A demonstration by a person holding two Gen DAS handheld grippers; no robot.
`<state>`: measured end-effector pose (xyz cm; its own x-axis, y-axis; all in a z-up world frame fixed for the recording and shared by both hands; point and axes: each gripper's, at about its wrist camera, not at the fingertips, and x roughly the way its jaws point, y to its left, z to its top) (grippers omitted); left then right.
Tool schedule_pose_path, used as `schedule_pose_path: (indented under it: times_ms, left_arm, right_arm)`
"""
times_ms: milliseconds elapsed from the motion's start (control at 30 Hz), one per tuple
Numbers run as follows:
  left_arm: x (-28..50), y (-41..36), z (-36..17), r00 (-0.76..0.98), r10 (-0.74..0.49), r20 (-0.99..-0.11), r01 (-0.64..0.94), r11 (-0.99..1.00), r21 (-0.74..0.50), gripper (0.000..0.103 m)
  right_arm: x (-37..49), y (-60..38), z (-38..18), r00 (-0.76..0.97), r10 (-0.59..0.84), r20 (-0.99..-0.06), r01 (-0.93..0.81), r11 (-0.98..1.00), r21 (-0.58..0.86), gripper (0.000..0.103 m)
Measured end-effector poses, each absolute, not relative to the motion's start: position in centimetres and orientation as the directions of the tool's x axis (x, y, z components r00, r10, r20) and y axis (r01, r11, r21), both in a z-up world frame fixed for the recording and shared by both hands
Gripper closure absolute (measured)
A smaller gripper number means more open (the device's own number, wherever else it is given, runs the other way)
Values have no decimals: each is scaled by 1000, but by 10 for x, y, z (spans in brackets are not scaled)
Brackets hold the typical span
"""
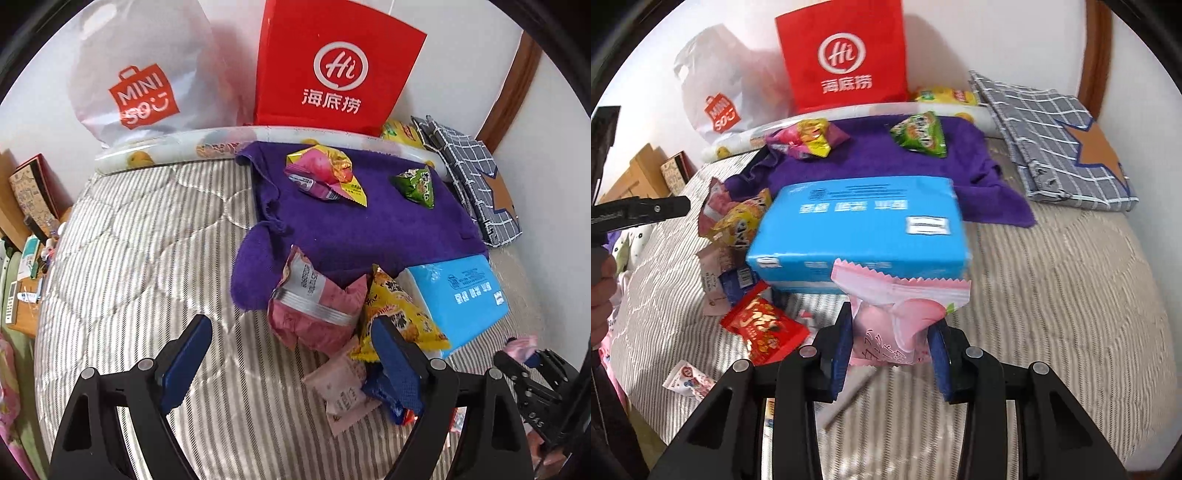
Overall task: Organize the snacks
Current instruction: 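Grasp the pink bag with silver band with the left gripper while the right gripper lifts the pink packet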
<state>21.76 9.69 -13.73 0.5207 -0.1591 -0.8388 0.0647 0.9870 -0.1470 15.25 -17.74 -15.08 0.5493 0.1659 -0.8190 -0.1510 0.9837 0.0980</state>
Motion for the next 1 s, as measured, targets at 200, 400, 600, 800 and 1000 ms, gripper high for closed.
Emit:
schedule_pose_path:
  times_ms: [200, 400, 600, 800, 1000]
  left_arm:
    - [236, 92, -150, 496, -186, -848, 89, 982, -164, 16]
    - [248, 81, -165, 464, -182, -867, 142, 981, -130, 16]
    - [255, 79, -174, 442, -205, -873, 154, 976, -152, 17]
    - [254, 79, -174, 437, -254, -863, 164, 966, -201, 38]
    - [247, 84, -166, 466, -240, -852, 151, 970, -191, 41]
  right_arm:
    - [157, -200, -153, 549, 153, -822, -104, 988, 114, 65]
    - [166, -212, -160, 529, 169, -832, -89, 986, 143, 65]
    - [171, -220, -160, 534, 164, -829, -72, 986, 148, 65]
    - [172, -224, -164, 525, 162, -835, -64, 986, 151, 65]
    - [169, -225, -160, 535, 173, -827, -63, 984, 164, 65]
